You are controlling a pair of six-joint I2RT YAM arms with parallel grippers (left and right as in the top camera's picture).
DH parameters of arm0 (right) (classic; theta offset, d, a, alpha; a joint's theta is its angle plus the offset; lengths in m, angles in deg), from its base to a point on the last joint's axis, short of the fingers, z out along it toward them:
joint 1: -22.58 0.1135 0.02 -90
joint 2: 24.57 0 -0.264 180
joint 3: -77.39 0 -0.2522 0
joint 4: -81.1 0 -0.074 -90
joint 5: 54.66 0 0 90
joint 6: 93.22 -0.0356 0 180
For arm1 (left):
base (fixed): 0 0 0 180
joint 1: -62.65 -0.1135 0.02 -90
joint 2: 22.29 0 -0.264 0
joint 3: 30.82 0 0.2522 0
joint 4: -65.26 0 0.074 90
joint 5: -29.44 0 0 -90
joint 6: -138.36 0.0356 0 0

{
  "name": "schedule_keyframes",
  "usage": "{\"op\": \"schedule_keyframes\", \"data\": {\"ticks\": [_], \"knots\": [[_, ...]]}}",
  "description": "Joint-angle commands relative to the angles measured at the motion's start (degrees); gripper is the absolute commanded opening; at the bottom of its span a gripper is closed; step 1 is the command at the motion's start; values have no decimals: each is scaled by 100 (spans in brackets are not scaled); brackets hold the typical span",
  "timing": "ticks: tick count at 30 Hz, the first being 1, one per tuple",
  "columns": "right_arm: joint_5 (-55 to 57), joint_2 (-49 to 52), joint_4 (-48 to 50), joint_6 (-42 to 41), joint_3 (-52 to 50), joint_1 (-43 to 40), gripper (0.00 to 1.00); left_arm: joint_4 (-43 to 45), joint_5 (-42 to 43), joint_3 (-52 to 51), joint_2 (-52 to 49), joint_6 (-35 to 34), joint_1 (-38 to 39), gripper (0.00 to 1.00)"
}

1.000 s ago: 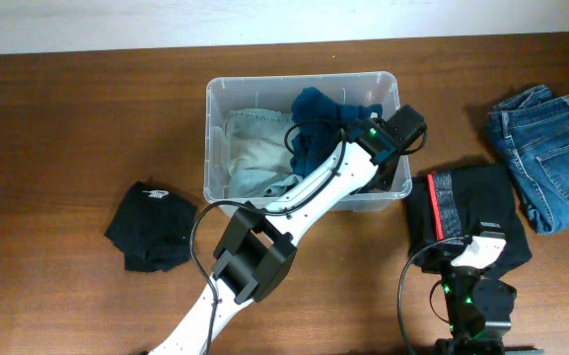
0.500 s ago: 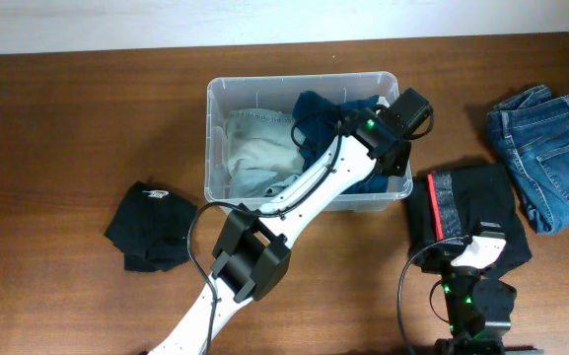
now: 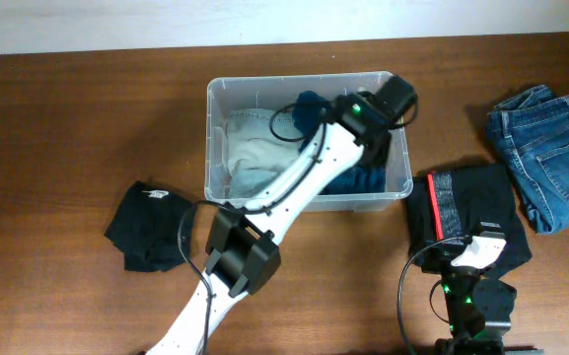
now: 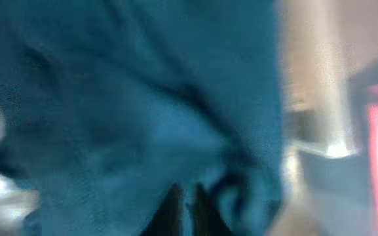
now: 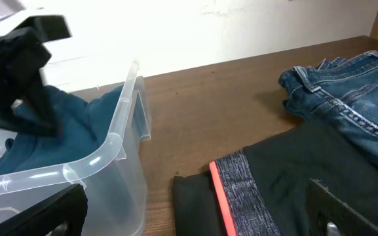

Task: Pack container
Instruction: 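Push the teal shirt toward the container's right wall with the left gripper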

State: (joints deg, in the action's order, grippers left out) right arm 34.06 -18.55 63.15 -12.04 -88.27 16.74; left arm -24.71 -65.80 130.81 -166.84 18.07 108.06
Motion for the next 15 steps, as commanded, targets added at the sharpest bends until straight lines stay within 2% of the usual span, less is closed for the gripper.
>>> {"op": "schedule_keyframes", "data": {"ticks": [1, 7, 15], "knots": [[50, -42, -33, 24, -26, 31, 99, -212, -212, 76, 223, 33, -170, 1], [50, -42, -33, 24, -26, 31, 99, -225, -68, -203, 52, 33, -197, 1], [50, -42, -33, 24, -26, 31, 99, 177, 160, -846, -354, 57, -199, 1]]}}
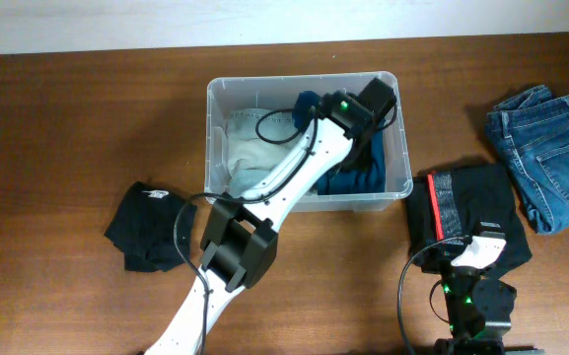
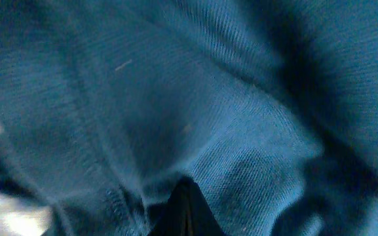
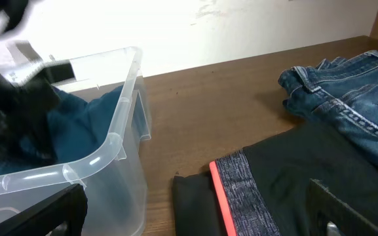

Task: Pack container
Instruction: 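Push the teal shirt toward the container's right wall with the left gripper, then open the left gripper and withdraw it from the container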

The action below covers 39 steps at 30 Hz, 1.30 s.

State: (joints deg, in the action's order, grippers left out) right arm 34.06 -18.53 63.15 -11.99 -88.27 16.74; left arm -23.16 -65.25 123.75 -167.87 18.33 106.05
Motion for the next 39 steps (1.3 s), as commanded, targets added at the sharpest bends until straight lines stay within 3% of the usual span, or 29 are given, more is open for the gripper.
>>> {"op": "schedule_keyframes", "data": {"ticks": [1, 4, 9, 16, 17, 22, 25, 30, 34, 39], "knots": [[50, -44, -33, 20, -26, 31, 99, 24, 103, -140, -258, 101, -7, 0], [50, -44, -33, 20, -26, 31, 99, -46, 83, 81, -164, 291, -66, 0], [50, -44, -33, 20, -26, 31, 99, -730, -109, 1397, 354, 398, -352, 1], [50, -44, -33, 20, -26, 31, 99, -2205, -551, 2894, 1198, 459, -1381, 12], [50, -44, -33, 20, -26, 31, 99, -2205, -321, 2894, 1325, 748, -1576, 20], [50, -44, -33, 20, -26, 31, 99, -2205, 461, 2894, 1705, 750, -2715, 43], [50, -44, -33, 20, -26, 31, 99, -2205, 848, 2850, 1733, 1172, -3480, 43], [50, -44, -33, 20, -26, 31, 99, -2205, 660, 2109, 2094, 1547, -4044, 42], [50, -44, -33, 20, -26, 31, 99, -2205, 146, 678, 2868, 1620, -4463, 43], [50, -44, -33, 20, -26, 31, 99, -2203, 339, -1604, 4026, 1572, -5016, 43]]}}
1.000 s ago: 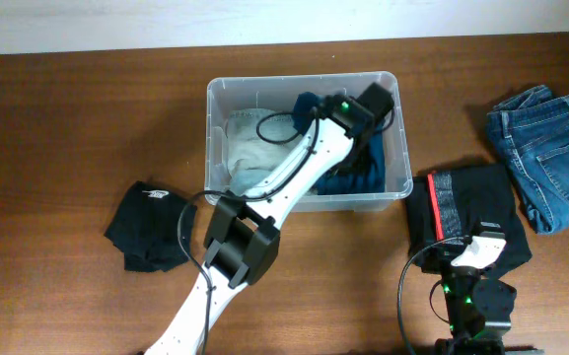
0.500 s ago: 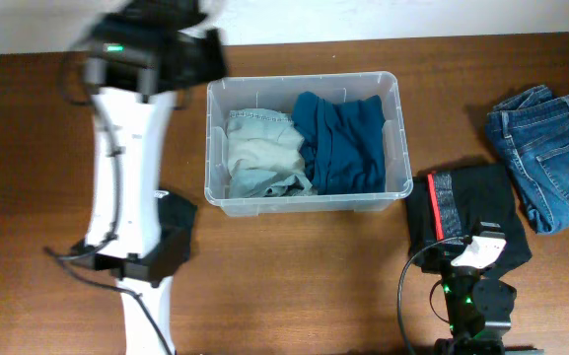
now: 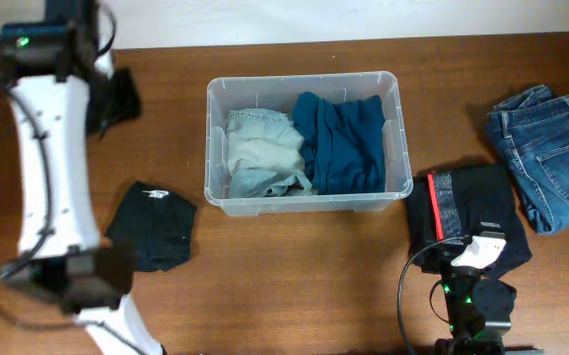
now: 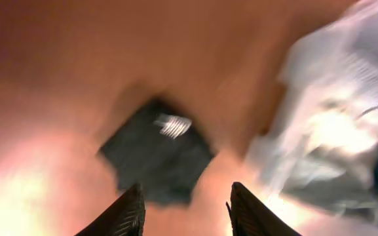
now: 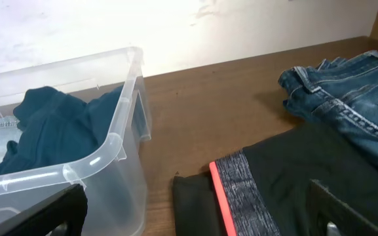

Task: Pack container
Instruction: 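Open the left gripper and withdraw it from the container, then move the left gripper over the black shirt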

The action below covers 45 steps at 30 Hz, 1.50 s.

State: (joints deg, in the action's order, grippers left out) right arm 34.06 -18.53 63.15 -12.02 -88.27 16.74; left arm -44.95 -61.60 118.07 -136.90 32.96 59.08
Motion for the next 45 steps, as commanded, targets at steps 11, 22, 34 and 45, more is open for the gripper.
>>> {"op": "schedule_keyframes", "data": {"ticks": [11, 22, 34, 45], "knots": [[50, -44, -33, 22, -26, 31, 99, 2116, -17, -5364, 2011, 658, -629, 62], [50, -44, -33, 22, -26, 31, 99, 4450, 874, -7064, 1928, 2026, -629, 78], [50, -44, -33, 22, -26, 31, 98, 5110, 424, -7093, 1895, 2413, -444, 87], [50, -44, -33, 22, -26, 31, 99, 5403, -297, -7479, 1893, 2667, 131, 87]]}}
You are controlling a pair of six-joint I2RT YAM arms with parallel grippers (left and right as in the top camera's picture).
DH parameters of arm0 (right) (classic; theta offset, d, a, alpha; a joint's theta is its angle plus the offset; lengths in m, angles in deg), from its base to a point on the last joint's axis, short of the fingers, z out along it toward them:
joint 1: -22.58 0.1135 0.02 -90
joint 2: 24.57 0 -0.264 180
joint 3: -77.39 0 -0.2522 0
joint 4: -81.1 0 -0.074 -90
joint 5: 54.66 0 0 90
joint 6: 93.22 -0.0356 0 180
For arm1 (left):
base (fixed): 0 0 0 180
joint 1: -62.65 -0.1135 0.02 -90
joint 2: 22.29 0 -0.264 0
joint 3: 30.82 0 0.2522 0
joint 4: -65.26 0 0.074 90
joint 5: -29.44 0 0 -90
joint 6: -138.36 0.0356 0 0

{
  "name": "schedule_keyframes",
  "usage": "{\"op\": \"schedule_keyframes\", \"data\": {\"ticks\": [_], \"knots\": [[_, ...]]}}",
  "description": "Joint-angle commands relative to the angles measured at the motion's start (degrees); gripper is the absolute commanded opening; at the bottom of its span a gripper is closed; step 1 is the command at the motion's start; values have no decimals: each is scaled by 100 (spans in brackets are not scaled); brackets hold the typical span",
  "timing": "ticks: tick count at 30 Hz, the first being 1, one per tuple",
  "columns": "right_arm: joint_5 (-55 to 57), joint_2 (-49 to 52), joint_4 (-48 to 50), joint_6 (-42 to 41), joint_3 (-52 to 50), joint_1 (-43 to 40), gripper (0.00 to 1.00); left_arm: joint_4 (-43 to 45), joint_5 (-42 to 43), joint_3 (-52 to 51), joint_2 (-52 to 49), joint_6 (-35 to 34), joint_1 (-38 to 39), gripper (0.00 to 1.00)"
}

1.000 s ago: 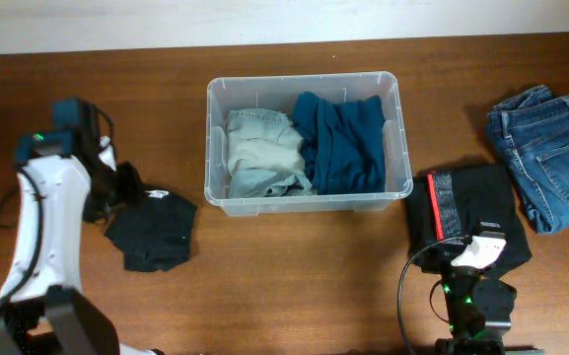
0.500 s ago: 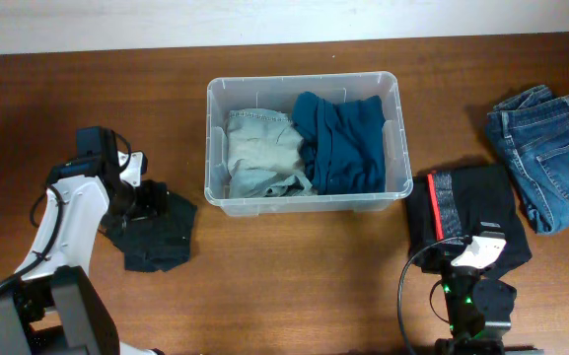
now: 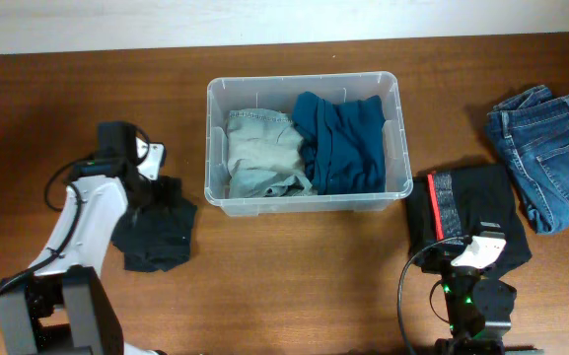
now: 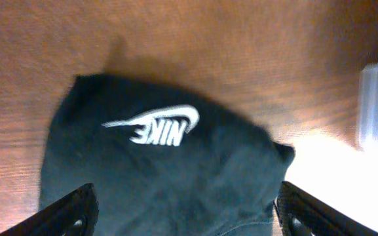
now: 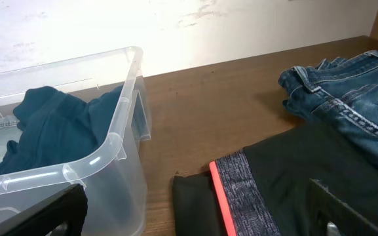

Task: Pack container
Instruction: 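Move the left gripper over the black shirt, then lower the left gripper onto the black Nike shirt and close on it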

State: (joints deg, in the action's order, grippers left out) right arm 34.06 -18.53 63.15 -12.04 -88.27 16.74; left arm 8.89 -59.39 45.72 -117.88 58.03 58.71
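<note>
A clear plastic container (image 3: 304, 202) holds a pale green garment (image 3: 259, 153) on its left and a teal garment (image 3: 341, 138) on its right. A black garment with a white NIKE logo (image 4: 152, 128) lies on the table left of the container (image 3: 156, 237). My left gripper (image 3: 161, 192) hovers just over its near-container edge, open wide, with the cloth spread between its fingers (image 4: 71, 213). My right gripper (image 5: 195, 216) rests open at the table's front right, over black shorts with a red stripe (image 5: 241, 190).
Folded blue jeans (image 3: 545, 153) lie at the far right, beyond the black shorts (image 3: 466, 212). The container's corner (image 5: 110, 151) stands left of my right gripper. The wall runs along the table's back edge.
My left arm was raised at the table's far left back corner. It now sits low over the black Nike garment, still open. The right arm has not moved.
My left gripper was inside the container, fingers close together against the teal garment, and stayed there half a second later. Then the teal garment lay in the container and the arm was far left, open. Now the gripper hangs over the black Nike garment.
</note>
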Motion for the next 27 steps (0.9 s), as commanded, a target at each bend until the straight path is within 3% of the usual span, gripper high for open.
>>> {"op": "schedule_keyframes", "data": {"ticks": [1, 2, 23, 26, 27], "knots": [[50, -44, -33, 24, -26, 31, 99, 20, -627, -313, -9, 160, 234, 87], [50, -44, -33, 24, -26, 31, 99, 35, -737, -400, -9, 162, 304, 92], [50, -44, -33, 24, -26, 31, 99, 1397, -964, -1650, -44, 160, 378, 96], [50, -44, -33, 24, -26, 31, 99, 1419, -962, -1711, -74, 160, 378, 89], [50, -44, -33, 24, -26, 31, 99, 1421, -962, -1711, -79, 162, 378, 78]]}}
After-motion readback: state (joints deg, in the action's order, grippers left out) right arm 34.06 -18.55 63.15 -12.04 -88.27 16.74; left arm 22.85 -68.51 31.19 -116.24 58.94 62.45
